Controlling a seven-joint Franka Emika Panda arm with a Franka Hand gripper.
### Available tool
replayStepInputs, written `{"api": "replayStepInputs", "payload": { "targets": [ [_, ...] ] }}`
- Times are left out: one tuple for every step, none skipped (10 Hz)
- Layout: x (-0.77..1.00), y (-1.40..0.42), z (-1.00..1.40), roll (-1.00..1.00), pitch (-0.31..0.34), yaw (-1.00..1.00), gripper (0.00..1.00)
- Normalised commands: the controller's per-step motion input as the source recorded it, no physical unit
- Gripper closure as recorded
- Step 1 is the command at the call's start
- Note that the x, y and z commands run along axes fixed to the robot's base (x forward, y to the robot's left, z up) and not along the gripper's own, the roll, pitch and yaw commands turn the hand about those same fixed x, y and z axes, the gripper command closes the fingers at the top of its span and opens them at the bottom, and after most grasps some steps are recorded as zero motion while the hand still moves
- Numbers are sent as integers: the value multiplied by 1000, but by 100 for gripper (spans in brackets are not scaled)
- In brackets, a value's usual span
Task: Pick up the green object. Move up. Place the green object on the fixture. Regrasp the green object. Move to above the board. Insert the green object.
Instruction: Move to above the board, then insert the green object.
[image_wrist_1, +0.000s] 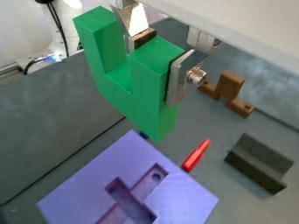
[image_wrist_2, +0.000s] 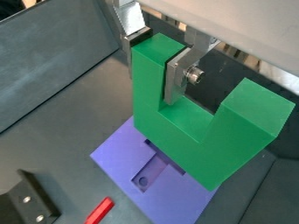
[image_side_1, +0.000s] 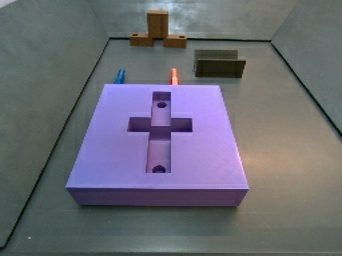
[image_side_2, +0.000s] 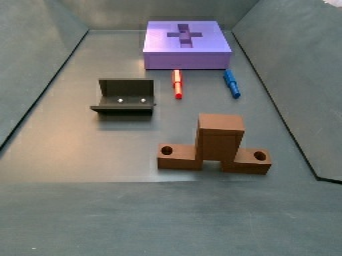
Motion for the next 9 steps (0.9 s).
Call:
{"api": "replayStepInputs", "payload": {
  "targets": [
    [-43,2,-4,-242,-29,-8,100],
    [0,0,-17,0,0,0,100],
    [0,54,-180,121,139,-180,100],
    [97,-126,-326,0,50,34,100],
    [611,-406,-774,-113,47,103,100],
    [674,-414,-834,-126,-64,251,100],
    [663,-374,-826,-134,-91,254,100],
    [423,-97,-826,-114,-131,314,100],
    [0,0,-791,50,-210,486,100]
  ]
}}
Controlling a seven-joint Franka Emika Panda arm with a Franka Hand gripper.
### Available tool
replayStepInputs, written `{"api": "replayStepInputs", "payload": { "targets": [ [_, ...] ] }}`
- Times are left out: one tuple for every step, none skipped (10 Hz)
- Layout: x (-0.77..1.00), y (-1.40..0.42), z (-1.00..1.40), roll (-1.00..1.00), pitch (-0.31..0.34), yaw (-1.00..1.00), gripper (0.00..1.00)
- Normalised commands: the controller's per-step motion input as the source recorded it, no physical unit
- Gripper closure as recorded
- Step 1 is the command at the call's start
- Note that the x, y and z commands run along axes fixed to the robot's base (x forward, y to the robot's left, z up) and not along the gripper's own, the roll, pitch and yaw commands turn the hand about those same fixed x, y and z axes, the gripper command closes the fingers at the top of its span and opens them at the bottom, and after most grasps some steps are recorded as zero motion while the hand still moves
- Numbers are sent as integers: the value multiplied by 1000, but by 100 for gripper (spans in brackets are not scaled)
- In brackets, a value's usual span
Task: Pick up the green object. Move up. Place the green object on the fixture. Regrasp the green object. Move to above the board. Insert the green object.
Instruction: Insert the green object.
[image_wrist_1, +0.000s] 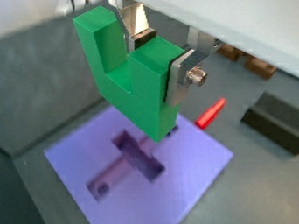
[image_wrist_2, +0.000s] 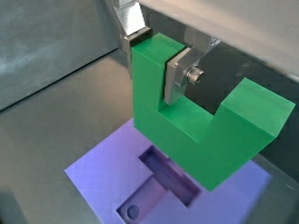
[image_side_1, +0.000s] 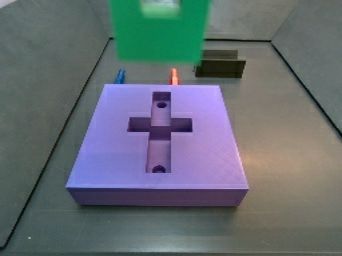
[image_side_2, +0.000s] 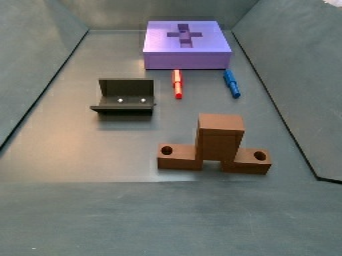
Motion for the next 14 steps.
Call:
{"api": "replayStepInputs", "payload": {
  "targets": [
    [-46,71,-671,0,-60,471,100],
    [77,0,-506,0,-363,206,100],
    [-74,-31,-209,-17,-500,143,100],
    [-23,-189,-69,-24,-500,0,100],
    [0,-66,-340,16,-400,-337,100],
    [17,0,-400,-54,-181,-551,100],
    [74,6,-440,-137,-187,-514,100],
    [26,123,-489,-70,-113,-280,100],
    [0,137,-397,-81,-101,-91,100],
    [0,0,-240,-29,-94,0,100],
    [0,0,-217,0,-79,97,100],
    [-180,0,-237,23,-89,71,100],
    [-257,0,-220,40,-124,14,100],
    [-280,-34,-240,120,-177,0,100]
  ]
}}
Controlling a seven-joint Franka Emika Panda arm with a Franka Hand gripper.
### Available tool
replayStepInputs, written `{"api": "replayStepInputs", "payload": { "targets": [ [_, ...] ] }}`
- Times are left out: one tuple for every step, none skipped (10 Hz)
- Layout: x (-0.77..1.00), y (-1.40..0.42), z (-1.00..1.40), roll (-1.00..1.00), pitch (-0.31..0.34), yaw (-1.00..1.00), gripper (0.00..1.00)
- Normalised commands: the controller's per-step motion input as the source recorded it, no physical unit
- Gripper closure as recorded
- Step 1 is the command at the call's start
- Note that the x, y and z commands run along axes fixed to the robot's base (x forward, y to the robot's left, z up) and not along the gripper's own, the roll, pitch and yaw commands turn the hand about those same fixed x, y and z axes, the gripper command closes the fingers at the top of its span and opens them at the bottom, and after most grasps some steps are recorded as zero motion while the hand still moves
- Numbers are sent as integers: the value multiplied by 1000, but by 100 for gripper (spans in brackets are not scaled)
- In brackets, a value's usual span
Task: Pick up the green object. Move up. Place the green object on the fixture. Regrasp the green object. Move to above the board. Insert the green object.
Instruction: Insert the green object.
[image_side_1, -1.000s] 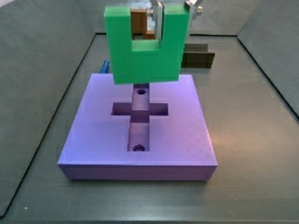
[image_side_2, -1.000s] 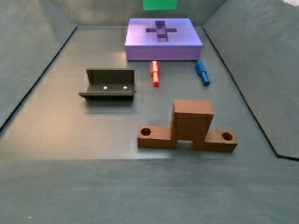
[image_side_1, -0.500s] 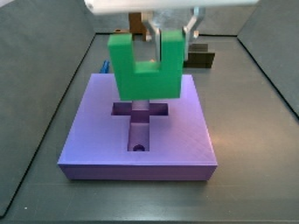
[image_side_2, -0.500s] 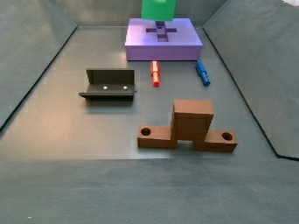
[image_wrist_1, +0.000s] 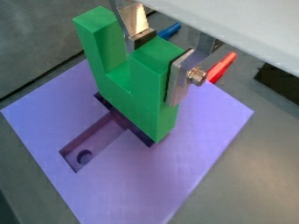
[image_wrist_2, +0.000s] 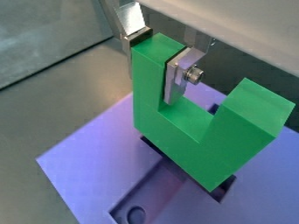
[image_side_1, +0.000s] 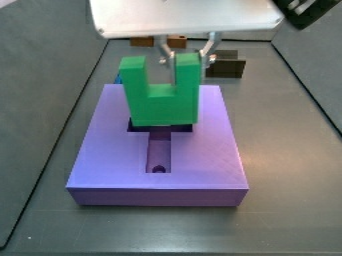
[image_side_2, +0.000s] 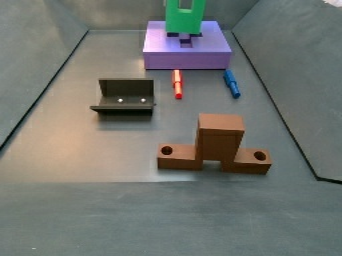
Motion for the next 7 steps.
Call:
{"api": "replayStepInputs", "payload": {
  "targets": [
    [-211,-97,-217,116,-159,23,100],
    [-229,-109,-229,116,-161,0,100],
    [-246,-89,-206,124,-139,0,100],
    [-74,-91,-163,156,-106,54,100],
    [0,-9,-131,164,-7,43,100],
    [0,49,-209,127,0,60,100],
    [11,63,-306,181,164,71,100]
  ]
}}
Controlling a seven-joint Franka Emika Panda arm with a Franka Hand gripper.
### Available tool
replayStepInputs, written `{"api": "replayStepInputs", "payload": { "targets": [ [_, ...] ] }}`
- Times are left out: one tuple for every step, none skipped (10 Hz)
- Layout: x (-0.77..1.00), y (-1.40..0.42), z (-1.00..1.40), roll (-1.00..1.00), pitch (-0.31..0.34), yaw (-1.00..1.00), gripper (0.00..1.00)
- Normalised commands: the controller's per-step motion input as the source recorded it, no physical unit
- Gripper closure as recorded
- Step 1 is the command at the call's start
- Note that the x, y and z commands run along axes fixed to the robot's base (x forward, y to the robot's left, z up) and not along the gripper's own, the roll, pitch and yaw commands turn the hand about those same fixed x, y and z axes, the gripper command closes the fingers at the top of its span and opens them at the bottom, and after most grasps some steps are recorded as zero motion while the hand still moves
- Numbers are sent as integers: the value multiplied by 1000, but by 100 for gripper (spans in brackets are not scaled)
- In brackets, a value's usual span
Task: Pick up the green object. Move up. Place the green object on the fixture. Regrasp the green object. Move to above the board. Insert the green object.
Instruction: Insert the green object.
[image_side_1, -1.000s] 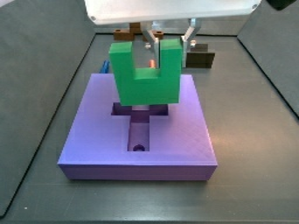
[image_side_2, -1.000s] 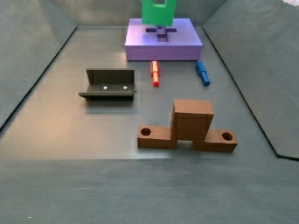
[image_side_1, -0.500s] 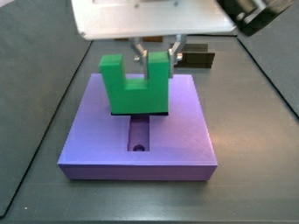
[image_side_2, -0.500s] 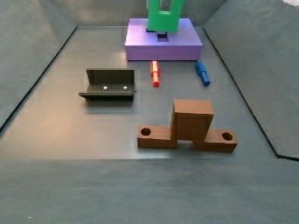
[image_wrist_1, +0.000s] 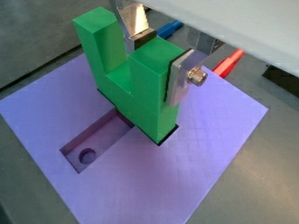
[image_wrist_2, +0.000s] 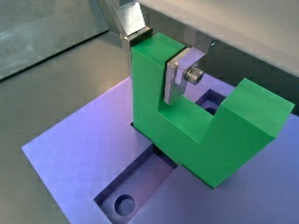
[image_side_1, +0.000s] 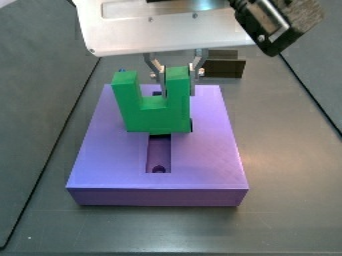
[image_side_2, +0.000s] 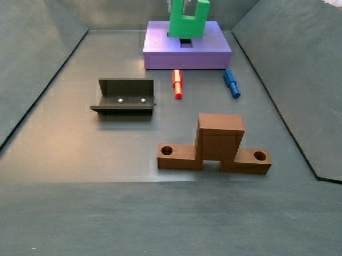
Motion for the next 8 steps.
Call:
{"api": "replayStepInputs", "payload": {
  "targets": [
    [100,0,-397,254,259,14,100],
    [186,0,-529,213,246,0,100],
    [260,51,-594,144,259,-66,100],
    [186,49,-654,116,237,-60,100],
    [100,63,-734,91,200,-83,100],
    [0,0,-63,41,36,-23,100],
    [0,0,0,13,0,0,100],
    [0,0,0,0,0,0,100]
  ]
}}
